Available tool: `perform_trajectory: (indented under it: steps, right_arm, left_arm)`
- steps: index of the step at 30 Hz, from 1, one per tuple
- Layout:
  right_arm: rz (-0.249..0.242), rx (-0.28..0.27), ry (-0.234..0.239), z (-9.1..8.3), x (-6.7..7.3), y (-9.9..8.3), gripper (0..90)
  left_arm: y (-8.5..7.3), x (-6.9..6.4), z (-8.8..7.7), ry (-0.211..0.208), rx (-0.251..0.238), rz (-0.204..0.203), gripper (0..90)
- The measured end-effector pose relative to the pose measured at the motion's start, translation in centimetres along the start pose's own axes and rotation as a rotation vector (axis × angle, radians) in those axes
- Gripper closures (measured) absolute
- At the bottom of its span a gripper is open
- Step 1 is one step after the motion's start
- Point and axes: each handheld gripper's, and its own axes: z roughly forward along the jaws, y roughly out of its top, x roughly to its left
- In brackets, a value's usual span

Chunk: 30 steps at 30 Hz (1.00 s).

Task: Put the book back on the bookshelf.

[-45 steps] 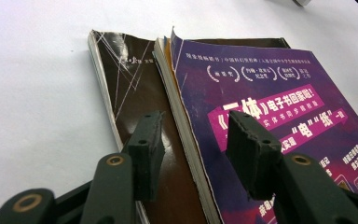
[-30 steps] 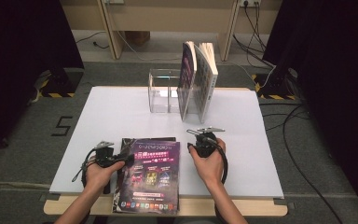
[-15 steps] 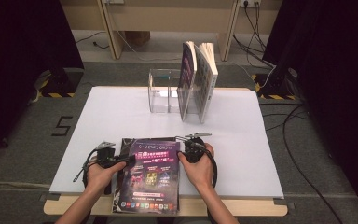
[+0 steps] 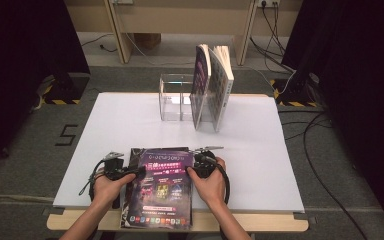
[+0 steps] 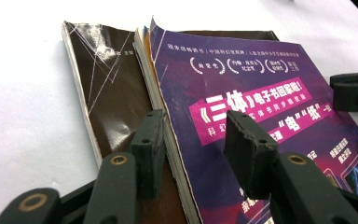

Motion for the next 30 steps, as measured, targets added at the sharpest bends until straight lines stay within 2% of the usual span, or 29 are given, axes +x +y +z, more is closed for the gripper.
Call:
perform_trajectory:
  steps: [2,11,14,17,20,21,24,27,30]
  right_arm:
    - [0.005,0.005,0.017,0.1,0.1,-0.1,57.0]
    - [0.017,-0.003,0.007,0.2,0.4,-0.4,54.6]
    - [0.015,-0.013,0.003,0.2,0.3,-0.4,53.9]
    - [0.020,-0.014,0.001,0.2,0.3,-0.4,53.7]
    - [0.019,-0.017,0.001,0.2,0.3,-0.5,53.4]
    - [0.014,-0.015,-0.002,0.2,0.3,-0.5,53.2]
    - [0.013,-0.014,-0.002,0.2,0.3,-0.5,52.9]
    - [0.012,-0.017,0.003,0.2,0.2,-0.5,52.5]
    - [0.010,-0.017,0.009,0.2,0.0,-0.4,52.5]
  left_arm:
    - [0.0,0.0,0.0,0.001,0.000,-0.002,57.2]
    - [0.0,0.0,-0.1,-0.006,-0.013,-0.052,57.8]
    - [0.2,-0.3,-0.4,-0.024,-0.021,-0.066,58.5]
    - [0.5,-0.7,-1.0,-0.061,-0.048,-0.089,60.7]
    - [0.7,-1.3,-1.1,-0.132,-0.063,-0.114,63.8]
    - [0.6,-1.6,-1.0,-0.147,-0.058,-0.117,64.1]
    - [0.3,-1.9,-0.5,-0.143,-0.033,-0.097,66.8]
    - [-0.1,-1.8,-0.2,-0.148,-0.008,-0.086,76.9]
    - [-0.2,-1.8,-0.1,-0.158,-0.004,-0.079,81.4]
